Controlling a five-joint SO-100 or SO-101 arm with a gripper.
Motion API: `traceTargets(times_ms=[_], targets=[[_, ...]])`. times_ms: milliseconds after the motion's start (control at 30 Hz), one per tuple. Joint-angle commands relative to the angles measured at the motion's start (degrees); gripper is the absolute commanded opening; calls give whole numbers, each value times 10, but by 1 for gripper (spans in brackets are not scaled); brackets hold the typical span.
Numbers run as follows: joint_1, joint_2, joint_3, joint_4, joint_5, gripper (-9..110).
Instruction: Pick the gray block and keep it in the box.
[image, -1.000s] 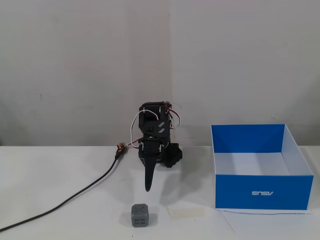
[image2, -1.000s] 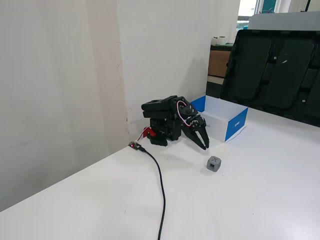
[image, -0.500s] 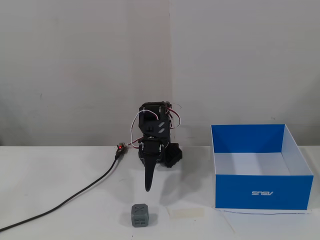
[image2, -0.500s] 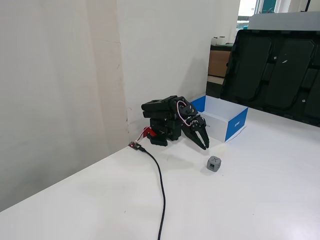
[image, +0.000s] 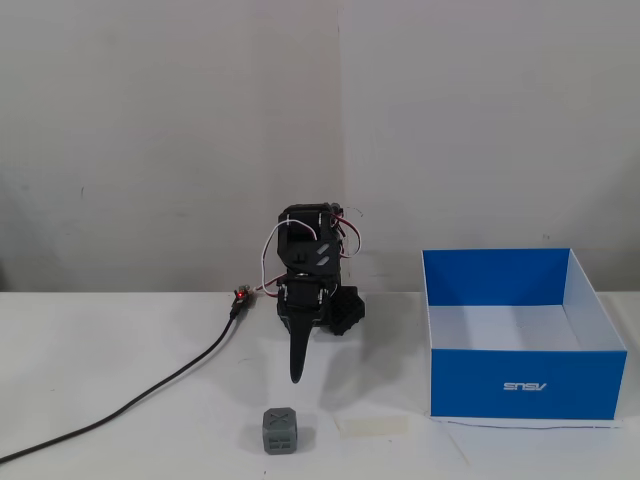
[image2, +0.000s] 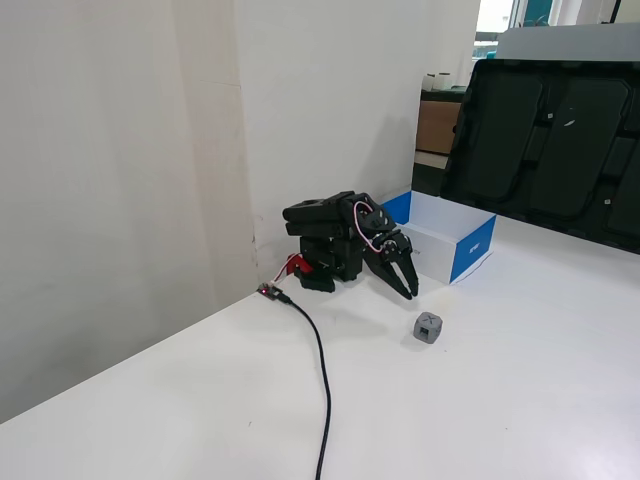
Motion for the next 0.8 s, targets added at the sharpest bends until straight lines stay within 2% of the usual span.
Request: traceTargets(times_ms=[0,767], targets=[[-4,67,4,5,5,0],[-39,68,4,4,-12,1]])
